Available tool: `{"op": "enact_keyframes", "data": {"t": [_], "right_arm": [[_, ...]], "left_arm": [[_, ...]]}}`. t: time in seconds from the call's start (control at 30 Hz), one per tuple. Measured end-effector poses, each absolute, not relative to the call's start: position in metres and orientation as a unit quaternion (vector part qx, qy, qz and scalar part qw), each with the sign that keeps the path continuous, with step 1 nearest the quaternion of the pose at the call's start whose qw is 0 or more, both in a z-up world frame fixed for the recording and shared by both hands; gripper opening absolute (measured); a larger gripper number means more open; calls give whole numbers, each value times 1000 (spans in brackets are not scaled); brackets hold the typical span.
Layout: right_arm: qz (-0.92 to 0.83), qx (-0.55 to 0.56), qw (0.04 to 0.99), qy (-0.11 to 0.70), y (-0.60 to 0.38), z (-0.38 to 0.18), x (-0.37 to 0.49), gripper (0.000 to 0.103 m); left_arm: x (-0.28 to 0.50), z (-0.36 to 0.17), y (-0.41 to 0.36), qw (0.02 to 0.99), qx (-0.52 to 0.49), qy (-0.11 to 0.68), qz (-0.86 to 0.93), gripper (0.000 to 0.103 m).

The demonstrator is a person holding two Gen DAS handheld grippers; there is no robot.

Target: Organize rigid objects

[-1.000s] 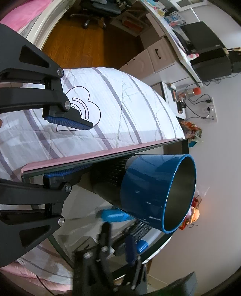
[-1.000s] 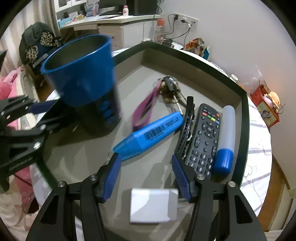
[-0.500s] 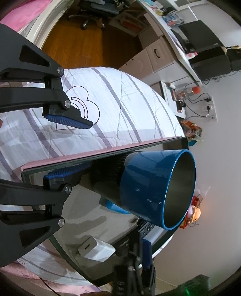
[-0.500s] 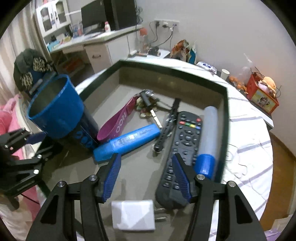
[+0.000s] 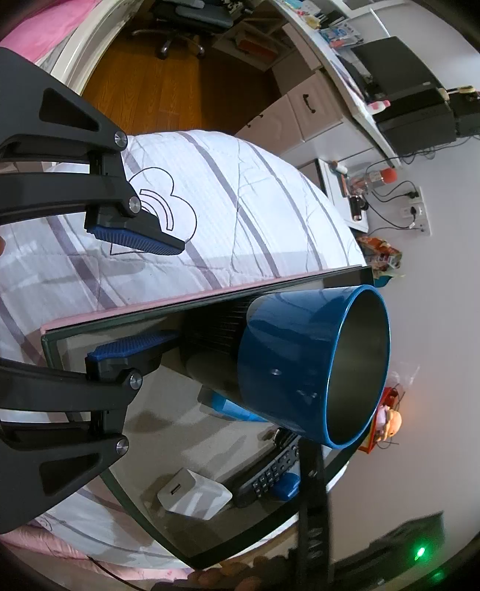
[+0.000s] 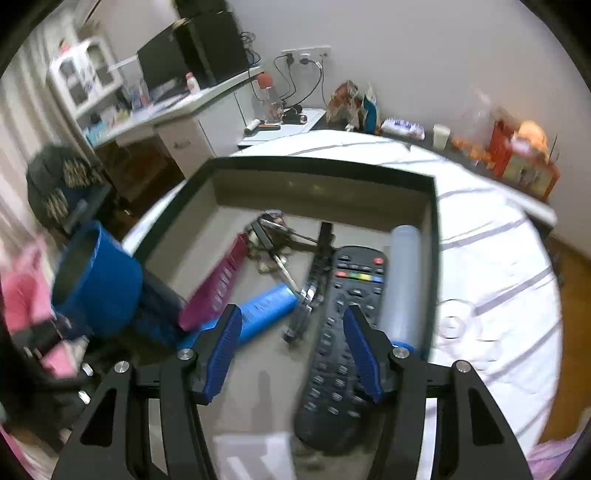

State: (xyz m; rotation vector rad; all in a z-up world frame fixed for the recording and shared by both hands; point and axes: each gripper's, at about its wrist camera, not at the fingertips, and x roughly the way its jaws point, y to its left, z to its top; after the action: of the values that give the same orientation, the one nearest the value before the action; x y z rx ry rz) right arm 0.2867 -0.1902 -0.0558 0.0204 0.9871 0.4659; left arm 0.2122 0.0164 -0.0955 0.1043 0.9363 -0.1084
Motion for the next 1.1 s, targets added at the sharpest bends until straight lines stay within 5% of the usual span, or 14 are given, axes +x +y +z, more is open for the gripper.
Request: {"op": "enact_keyframes", "data": {"t": [0.17,0.8,1.1], "right_arm": [[239,32,839,487,-174,-62,299,70],[212,-148,793,552,-134,-85,278,72],[233,-119,813,520,-165,-71,245,72]], "left_arm": [[214,-96,18,889,47,453,-48,45],[213,-95,22,891,43,450,-52,48],[208,-92,19,892,42,446,-59,51]]}}
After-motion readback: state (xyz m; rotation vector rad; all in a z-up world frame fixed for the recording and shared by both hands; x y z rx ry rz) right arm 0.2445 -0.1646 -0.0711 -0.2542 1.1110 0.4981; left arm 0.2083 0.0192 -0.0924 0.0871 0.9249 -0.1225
